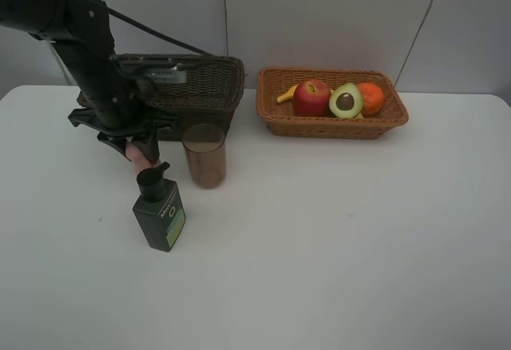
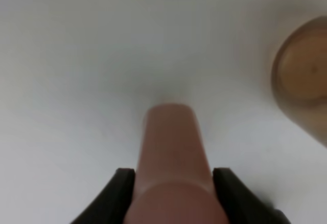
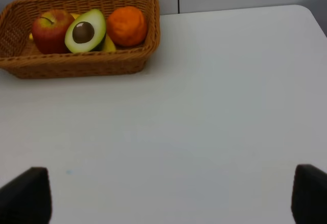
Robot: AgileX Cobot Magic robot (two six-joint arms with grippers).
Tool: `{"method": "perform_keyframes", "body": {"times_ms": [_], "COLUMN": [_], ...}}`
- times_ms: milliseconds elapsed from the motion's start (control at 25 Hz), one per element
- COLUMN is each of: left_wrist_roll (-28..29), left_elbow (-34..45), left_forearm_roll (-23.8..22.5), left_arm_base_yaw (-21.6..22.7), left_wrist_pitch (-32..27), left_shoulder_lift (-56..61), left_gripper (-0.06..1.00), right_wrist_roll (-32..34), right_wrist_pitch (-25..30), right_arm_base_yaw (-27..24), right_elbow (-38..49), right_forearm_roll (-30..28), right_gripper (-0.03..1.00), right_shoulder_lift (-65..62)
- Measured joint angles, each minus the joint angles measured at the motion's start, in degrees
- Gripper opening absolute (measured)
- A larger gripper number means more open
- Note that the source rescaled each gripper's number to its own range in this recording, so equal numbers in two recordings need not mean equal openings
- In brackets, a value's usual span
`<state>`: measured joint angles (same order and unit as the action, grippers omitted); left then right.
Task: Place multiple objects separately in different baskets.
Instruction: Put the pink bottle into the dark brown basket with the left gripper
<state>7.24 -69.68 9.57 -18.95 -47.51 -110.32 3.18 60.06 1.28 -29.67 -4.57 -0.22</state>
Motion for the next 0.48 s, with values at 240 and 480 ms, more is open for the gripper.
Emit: {"method": "perform_keyframes", "body": {"times_ms": [240,480], "left_wrist_roll": [0.0,0.0], "left_elbow": [-1.8,-8.74], "left_forearm_roll": [-0.06,-0.61], "left_arm_base_yaw": [0.06,0.06], "left_wrist_pitch": [-5.12,-14.54], "left_shoulder_lift": [3.32,3.98], "left_gripper": [0.43,0.43], "right_wrist_roll": [0.0,0.0], "right_wrist_pitch": [0.0,0.0], "right_arm_base_yaw": [0.0,0.0], "right_elbow": [0.0,0.0], "right_forearm_roll": [0.0,0.0], "right_gripper": [1.0,1.0], "right_shoulder_lift": [0.0,0.0]}}
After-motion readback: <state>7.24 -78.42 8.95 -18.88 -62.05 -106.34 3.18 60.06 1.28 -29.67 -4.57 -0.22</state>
